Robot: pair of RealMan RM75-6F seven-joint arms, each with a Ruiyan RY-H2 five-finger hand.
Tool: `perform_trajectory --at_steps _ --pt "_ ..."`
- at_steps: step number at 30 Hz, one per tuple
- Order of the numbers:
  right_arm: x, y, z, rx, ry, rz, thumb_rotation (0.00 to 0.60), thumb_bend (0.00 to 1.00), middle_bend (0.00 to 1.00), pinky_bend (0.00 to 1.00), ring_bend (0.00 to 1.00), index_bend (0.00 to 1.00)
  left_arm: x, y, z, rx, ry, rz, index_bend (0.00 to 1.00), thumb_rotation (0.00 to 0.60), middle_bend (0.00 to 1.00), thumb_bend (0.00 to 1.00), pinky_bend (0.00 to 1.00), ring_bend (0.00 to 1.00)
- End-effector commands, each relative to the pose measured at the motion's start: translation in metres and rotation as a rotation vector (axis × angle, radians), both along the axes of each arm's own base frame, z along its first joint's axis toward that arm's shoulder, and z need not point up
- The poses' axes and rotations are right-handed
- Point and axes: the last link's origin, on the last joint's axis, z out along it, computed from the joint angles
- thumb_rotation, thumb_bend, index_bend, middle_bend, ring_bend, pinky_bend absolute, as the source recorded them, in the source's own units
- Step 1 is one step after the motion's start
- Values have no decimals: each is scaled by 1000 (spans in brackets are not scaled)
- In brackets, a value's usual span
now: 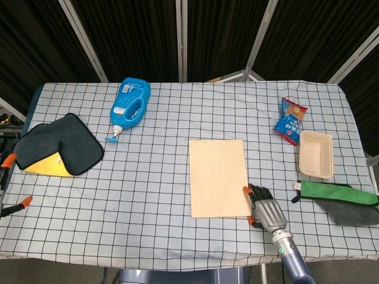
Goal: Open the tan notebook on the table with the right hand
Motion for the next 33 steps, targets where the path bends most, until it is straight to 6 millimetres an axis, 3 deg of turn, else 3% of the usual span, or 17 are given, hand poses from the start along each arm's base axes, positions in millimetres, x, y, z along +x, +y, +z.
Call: perform_trajectory --at_steps 1,10,13,15,20,22,26,33 --pt "2 -8 -4 -2 -19 -1 600 386 0 0 0 0 0 -1 3 3 -2 1 0 600 0 135 0 0" --pt "15 -32 -24 -24 -78 28 600 637 1 9 0 110 -1 0 8 17 -17 5 0 600 0 135 0 0" --pt "25 -43 -29 -55 -99 43 600 703 74 132 12 226 -2 0 9 20 -20 6 0 600 0 135 0 0" --pt "29 -48 -30 -73 -107 52 600 729 195 252 91 333 -2 0 9 20 -23 5 0 600 0 135 0 0" --pt "37 -55 -26 -143 -141 72 600 818 590 609 499 645 -2 -1 11 27 -31 1 0 600 0 134 0 0" --pt "37 -53 -21 -162 -141 87 600 833 670 680 581 694 -2 -1 11 31 -33 0 0 600 0 134 0 0" --pt "34 -48 -7 -180 -137 103 600 832 736 739 647 708 -2 -1 10 27 -33 -1 0 600 0 135 0 0" --pt "27 -37 25 -197 -115 107 600 830 758 759 669 719 0 -2 8 22 -31 -7 0 600 0 135 0 0"
